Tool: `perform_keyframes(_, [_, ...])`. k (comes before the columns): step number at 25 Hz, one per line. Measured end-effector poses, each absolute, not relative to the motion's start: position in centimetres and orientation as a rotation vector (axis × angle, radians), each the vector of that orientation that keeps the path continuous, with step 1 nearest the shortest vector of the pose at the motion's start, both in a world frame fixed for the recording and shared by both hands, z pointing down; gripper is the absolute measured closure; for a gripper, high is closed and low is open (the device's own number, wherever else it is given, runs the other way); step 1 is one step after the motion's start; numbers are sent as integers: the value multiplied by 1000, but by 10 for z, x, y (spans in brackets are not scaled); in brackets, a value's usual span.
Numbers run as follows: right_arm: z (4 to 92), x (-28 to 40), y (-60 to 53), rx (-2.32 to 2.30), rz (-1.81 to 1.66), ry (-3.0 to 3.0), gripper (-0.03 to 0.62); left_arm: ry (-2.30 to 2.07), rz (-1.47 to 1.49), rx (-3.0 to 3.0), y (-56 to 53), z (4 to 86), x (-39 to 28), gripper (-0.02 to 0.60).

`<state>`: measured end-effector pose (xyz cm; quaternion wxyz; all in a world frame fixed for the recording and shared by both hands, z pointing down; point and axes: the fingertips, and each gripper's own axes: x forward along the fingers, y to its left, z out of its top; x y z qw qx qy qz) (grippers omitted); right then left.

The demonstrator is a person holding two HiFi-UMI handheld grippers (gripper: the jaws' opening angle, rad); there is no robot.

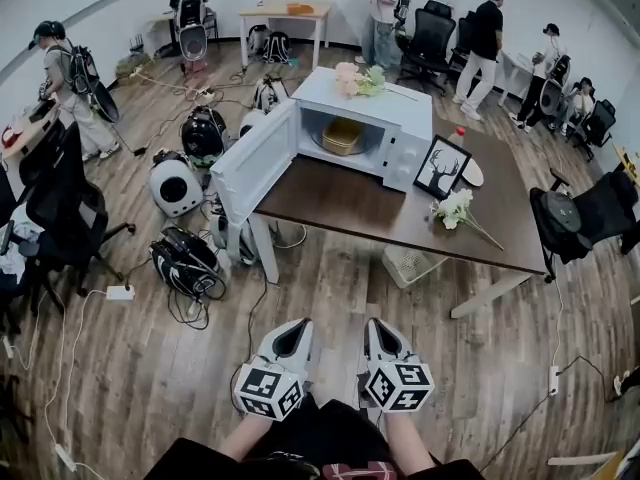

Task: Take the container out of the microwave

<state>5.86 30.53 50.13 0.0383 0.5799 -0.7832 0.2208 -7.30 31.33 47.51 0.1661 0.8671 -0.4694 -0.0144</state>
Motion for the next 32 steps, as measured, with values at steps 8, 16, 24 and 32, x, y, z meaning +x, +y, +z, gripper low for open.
perform_keyframes(8, [510, 47, 278, 1826, 711, -2379, 586, -1319, 3, 2479, 277, 482, -92, 572])
perform_keyframes(16, [523, 55, 236, 1766, 699, -2388, 586, -1352, 7, 2466, 237, 489, -82, 572])
perform_keyframes(24, [526, 88, 153, 1721, 708, -2394, 586, -1421, 4, 2415, 168, 495, -55, 572])
perform_keyframes(32, [529, 114, 73, 1603, 732, -2439, 586, -1500, -19, 2357, 90, 493, -21, 572])
